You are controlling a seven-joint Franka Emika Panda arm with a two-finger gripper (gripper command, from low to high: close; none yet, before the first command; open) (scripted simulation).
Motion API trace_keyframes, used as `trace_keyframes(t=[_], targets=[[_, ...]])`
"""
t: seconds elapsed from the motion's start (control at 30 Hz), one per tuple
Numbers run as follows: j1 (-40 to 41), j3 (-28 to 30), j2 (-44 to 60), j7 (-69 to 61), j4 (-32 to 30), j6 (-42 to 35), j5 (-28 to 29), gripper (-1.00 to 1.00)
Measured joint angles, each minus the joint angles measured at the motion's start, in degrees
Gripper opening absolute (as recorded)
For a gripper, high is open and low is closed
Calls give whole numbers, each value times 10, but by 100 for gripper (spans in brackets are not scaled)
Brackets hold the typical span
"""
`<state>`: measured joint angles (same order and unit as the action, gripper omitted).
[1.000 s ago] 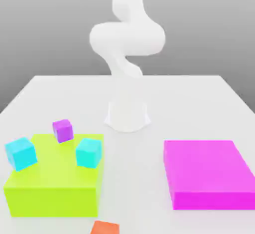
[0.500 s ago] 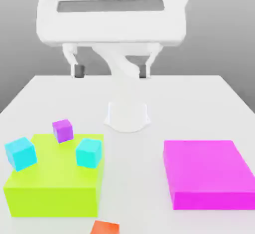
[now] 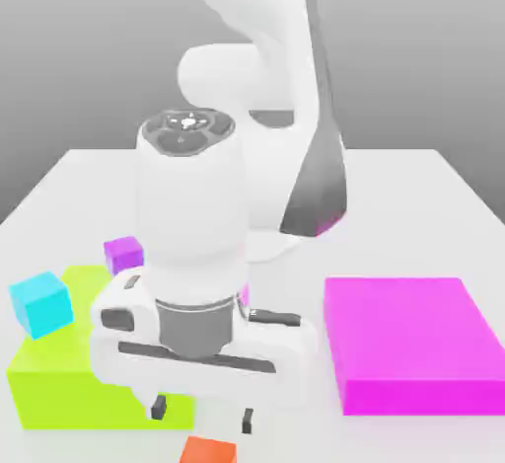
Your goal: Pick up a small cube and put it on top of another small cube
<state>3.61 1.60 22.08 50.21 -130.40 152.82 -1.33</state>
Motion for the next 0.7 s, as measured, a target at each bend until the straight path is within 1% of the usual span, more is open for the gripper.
trace_keyframes(t=[0.07,0.1,0.33,0.5,0.7], targets=[[2,-2,42,-1,7,31,-2,0],[2,-3,60,-2,11,46,-3,-100],[3,-3,64,-2,12,49,-3,-100],[0,3,-25,2,-10,-19,0,-100],[10,20,-149,21,-78,-74,8,-100]])
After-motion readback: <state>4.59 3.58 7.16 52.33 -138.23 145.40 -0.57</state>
